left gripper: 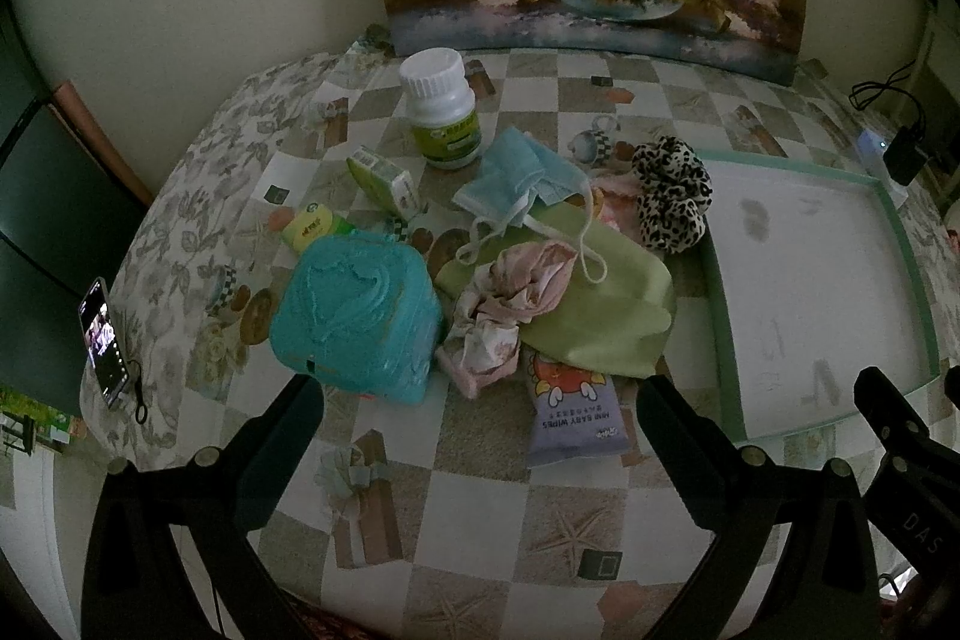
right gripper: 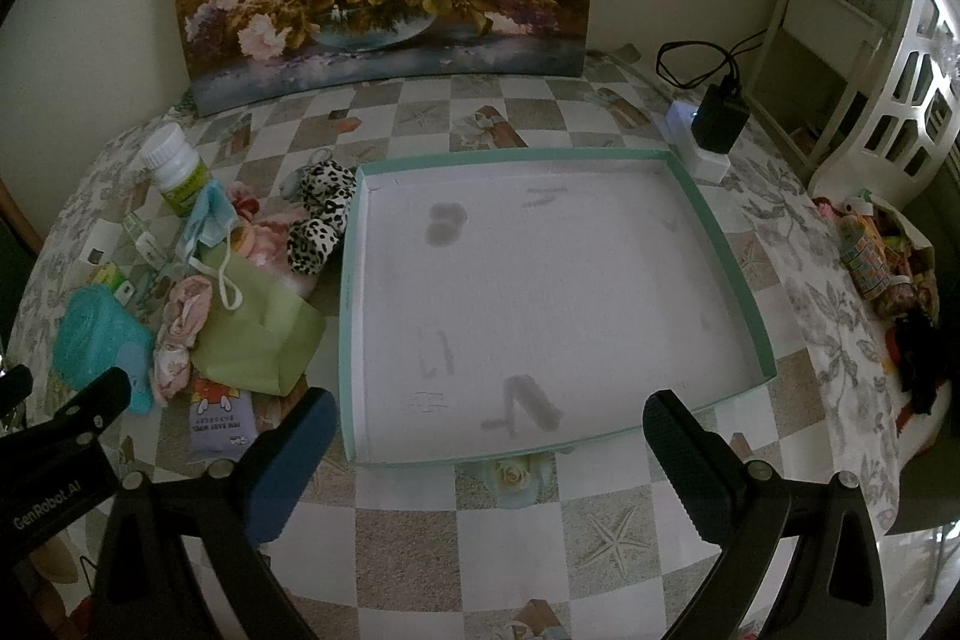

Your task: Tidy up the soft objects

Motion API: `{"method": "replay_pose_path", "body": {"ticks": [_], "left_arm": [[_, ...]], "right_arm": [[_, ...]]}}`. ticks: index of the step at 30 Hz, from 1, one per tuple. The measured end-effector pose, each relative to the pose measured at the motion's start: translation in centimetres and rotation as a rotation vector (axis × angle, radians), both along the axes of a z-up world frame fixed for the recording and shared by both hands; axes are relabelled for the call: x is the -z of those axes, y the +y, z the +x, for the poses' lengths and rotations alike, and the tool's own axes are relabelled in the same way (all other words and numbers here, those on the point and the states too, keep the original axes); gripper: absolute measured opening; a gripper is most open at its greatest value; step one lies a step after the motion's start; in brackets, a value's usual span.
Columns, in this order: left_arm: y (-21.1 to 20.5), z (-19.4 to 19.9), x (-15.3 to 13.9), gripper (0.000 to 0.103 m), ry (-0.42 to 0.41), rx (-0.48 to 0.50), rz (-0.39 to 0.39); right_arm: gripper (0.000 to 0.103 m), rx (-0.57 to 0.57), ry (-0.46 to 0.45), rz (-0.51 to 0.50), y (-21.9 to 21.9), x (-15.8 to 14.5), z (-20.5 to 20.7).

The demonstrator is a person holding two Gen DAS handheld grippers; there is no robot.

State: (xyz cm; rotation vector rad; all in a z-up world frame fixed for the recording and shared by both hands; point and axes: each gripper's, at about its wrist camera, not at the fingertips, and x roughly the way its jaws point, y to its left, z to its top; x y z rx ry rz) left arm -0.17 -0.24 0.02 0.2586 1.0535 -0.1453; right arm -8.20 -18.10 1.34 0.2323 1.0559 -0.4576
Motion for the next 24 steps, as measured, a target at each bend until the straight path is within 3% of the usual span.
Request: {"method": "replay_pose_path", "body": {"ticks": [18,24], "left_arm": [[0.26,-0.14,0.27,0.103,0.019,-0.007,-0.005],[0.76,0.28,0.04,0.103,0.028,-0.013,-0.060]], "right_arm": [[0.103,0.000,0.001,0.000,0.09,0.00,0.10],[0.103,0.000,0.003,0.001,0.08,-0.04,0.19]]}}
